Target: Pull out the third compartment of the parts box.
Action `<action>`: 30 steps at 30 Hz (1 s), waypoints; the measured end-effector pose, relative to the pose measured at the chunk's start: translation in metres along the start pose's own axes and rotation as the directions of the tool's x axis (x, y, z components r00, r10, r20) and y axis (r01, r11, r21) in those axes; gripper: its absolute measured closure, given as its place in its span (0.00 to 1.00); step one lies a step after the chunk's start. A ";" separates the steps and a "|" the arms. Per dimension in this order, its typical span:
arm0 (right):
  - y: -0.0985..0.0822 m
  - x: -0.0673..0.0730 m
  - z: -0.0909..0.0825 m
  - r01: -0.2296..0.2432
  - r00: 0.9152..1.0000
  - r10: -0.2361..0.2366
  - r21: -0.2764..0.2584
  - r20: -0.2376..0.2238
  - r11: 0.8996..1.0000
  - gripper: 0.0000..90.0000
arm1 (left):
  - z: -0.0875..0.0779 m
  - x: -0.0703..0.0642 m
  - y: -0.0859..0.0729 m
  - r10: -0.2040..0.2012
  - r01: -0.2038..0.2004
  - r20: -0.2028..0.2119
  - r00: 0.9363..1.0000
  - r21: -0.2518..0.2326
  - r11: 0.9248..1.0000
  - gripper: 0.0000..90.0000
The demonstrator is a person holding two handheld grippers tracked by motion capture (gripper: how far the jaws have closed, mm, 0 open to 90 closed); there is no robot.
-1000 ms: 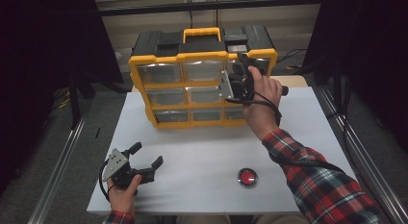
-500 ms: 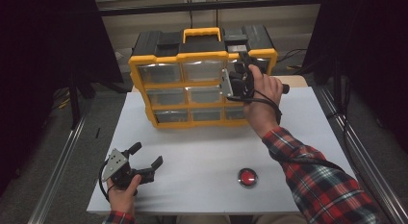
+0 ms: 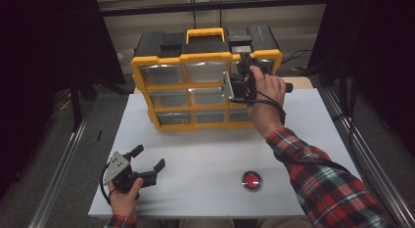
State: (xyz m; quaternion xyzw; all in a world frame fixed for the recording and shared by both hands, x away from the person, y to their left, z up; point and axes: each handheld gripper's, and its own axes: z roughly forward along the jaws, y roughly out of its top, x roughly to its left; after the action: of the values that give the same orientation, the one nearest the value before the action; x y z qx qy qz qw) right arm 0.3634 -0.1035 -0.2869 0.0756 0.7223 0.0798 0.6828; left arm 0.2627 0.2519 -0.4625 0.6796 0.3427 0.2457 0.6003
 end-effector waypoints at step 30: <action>0.000 0.002 -0.006 0.099 0.995 -0.099 -0.005 0.016 0.995 0.76 | -0.001 0.000 0.000 -0.009 0.009 -0.014 1.000 -0.005 1.000 0.04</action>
State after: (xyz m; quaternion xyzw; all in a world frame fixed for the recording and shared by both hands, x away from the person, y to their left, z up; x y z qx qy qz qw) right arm 0.3571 -0.1032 -0.2880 0.0382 0.7195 0.0474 0.6919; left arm 0.2619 0.2530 -0.4623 0.6746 0.3494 0.2484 0.6009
